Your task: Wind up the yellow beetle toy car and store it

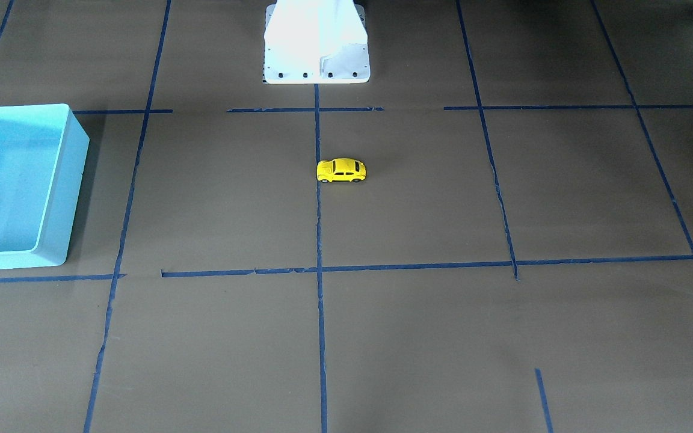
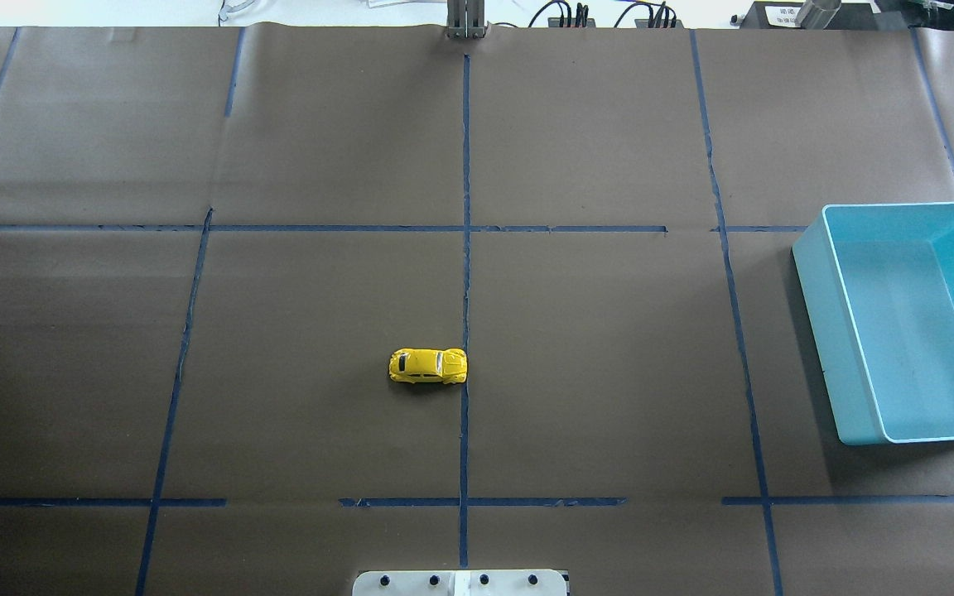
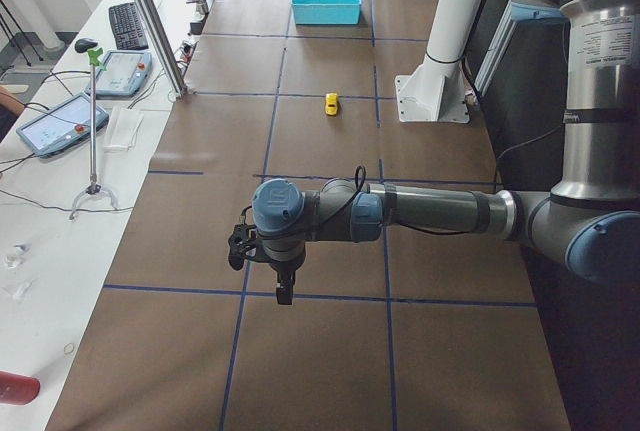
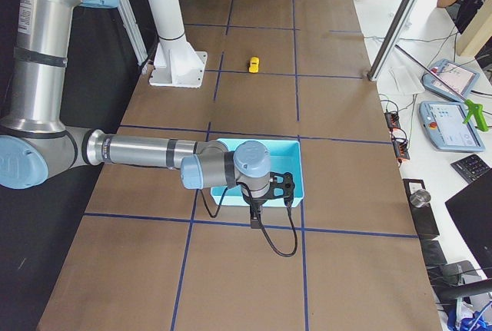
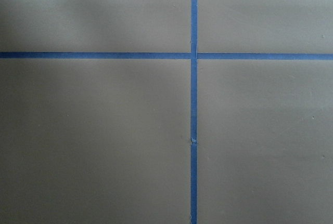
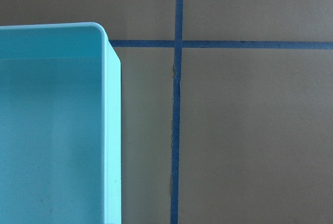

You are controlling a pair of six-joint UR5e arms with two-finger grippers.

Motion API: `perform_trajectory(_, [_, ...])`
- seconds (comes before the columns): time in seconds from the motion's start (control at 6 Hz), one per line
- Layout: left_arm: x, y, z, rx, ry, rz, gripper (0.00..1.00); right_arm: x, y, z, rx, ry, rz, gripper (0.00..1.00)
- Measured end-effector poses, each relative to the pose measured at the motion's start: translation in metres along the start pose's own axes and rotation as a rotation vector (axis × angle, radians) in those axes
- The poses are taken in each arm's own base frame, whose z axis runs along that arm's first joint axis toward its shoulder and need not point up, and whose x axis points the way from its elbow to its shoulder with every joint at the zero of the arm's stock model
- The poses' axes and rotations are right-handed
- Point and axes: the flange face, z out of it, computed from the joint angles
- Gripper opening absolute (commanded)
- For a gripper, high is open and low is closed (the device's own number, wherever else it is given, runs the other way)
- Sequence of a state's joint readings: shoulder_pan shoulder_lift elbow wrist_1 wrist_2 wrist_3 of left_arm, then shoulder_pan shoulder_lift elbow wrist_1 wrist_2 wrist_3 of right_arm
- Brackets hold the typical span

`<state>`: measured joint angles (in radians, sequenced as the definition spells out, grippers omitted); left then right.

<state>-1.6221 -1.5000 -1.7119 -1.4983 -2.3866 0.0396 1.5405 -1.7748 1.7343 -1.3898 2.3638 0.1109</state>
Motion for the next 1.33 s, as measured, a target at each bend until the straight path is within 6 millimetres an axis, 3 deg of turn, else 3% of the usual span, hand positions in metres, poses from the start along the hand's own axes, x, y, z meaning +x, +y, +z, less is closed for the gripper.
perform_trajectory(0.17, [0.007, -0.007, -0.005, 0.010, -0.001, 0.016, 1.00, 0.001, 0.000, 0.000, 0.000, 0.000, 0.002, 1.00])
perform_trajectory(0.33, [0.032, -0.020, -0.006, 0.004, 0.000, 0.061, 1.00, 0.001, 0.000, 0.001, -0.001, 0.000, 0.003, 1.00])
perform_trajectory(0.5, [0.089, -0.041, -0.005, -0.045, 0.001, 0.124, 1.00, 0.002, 0.000, 0.001, -0.002, 0.001, 0.004, 1.00])
perform_trajectory(0.67, [0.171, -0.074, -0.016, -0.091, -0.032, 0.207, 1.00, 0.002, 0.001, 0.002, -0.003, 0.001, 0.005, 1.00])
perform_trajectory(0.83, [0.267, -0.108, -0.023, -0.112, -0.092, 0.329, 1.00, 0.003, 0.001, 0.002, -0.003, 0.001, 0.005, 1.00])
perform_trajectory(1.0, [0.349, -0.118, -0.016, -0.123, -0.116, 0.454, 1.00, 0.003, 0.001, 0.002, -0.004, 0.001, 0.006, 1.00])
perform_trajectory(1.17, [0.407, -0.114, -0.007, -0.113, -0.103, 0.565, 1.00, 0.003, 0.001, 0.003, -0.005, 0.001, 0.008, 1.00])
perform_trajectory(1.33, [0.460, -0.097, 0.010, -0.093, -0.072, 0.689, 1.00, 0.004, 0.001, 0.003, -0.006, 0.002, 0.009, 1.00])
